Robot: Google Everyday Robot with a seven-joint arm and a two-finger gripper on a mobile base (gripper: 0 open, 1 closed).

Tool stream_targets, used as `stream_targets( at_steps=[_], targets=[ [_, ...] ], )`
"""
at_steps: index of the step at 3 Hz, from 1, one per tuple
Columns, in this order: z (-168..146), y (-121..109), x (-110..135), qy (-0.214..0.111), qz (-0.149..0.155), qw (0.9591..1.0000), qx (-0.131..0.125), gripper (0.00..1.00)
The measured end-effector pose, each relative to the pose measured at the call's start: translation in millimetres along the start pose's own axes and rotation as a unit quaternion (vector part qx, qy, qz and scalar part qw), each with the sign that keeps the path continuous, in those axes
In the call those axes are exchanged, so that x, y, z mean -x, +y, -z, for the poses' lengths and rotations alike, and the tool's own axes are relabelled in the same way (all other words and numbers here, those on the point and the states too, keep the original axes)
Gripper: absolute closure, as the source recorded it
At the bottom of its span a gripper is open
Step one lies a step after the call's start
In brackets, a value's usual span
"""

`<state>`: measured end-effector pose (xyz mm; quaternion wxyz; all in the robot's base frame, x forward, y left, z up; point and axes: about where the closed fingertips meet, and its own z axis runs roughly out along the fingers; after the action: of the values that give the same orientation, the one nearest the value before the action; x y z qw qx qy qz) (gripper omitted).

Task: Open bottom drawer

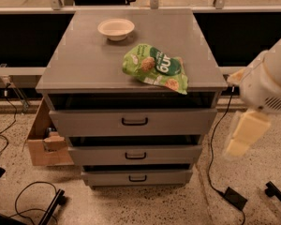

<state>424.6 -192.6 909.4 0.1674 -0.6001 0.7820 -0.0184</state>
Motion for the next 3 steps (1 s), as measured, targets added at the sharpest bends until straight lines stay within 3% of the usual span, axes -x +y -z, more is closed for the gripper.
stream_targets(
  at_steps=[1, 3],
  targets=[
    [-63, 27, 0, -0.009, -0.012, 0.9999, 0.005, 0.0],
    [-219, 64, 7, 0.008, -0.02, 0.9995, 0.022, 0.0]
  ],
)
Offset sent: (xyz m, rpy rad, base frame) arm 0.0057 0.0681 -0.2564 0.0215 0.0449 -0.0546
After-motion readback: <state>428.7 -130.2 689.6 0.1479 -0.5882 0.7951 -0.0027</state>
